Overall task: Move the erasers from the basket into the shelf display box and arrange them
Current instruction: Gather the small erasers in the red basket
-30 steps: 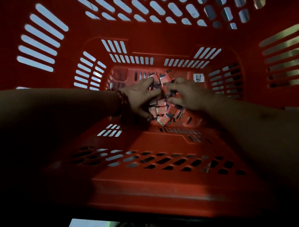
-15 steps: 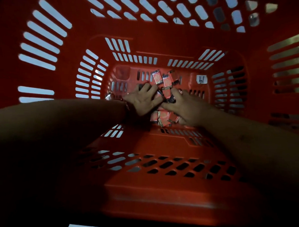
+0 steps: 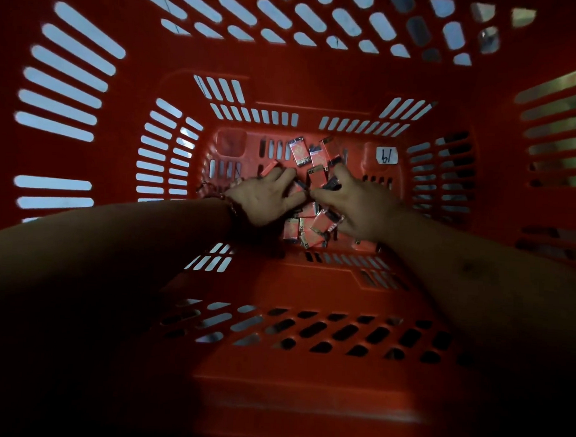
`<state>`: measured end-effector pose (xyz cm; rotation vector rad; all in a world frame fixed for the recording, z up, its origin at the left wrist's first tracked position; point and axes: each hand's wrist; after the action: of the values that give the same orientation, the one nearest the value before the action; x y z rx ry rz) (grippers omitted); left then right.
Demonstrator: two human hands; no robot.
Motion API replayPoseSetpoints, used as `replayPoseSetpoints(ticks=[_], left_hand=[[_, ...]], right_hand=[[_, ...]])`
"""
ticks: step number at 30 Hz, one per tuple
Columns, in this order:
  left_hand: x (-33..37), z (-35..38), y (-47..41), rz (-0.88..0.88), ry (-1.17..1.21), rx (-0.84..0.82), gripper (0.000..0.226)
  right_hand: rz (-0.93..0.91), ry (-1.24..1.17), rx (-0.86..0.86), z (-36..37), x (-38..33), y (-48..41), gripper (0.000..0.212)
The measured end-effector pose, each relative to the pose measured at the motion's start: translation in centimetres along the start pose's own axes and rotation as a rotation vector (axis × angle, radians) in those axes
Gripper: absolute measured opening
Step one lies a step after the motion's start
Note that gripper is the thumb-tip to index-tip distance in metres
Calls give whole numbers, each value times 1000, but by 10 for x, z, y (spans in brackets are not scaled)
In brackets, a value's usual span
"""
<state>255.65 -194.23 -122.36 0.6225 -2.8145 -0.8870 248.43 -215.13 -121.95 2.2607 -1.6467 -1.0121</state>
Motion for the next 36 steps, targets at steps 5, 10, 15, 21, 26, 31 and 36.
replayPoseSetpoints(ticks=[5,10,15,21,26,31,36], left_hand=[[-7,-10,-3,80,76,-22,48],[-11,-6,-9,100,68,95,44],[-22,1,-11,131,-5,-3,58],[-30,-4,0,205,-173,-42,73],[-28,-19,17,212,-339,68,91],[-33,9,7,-56,-227,20,139],[-30,42,14,-4,-283,58,125]], right_hand=[[49,-167,48,2,3,-4,69],[76,-228,65,3,1,-12,53],[40,-254,37,3,5,-13,58],[-39,-197,51,5,8,-7,55],[-39,-179,60,2,7,-6,51],[-32,-161,37,3,3,-4,55],[-29,-163,33,7,8,-5,60]])
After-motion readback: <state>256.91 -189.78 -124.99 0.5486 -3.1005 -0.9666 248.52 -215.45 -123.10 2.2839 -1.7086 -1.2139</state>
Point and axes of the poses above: each hand's wrist, its own y-axis away from the middle knuckle, its own z-axis out of the palm, x = y × z, and after that the axes turned 11 degrees about -y, right-handed
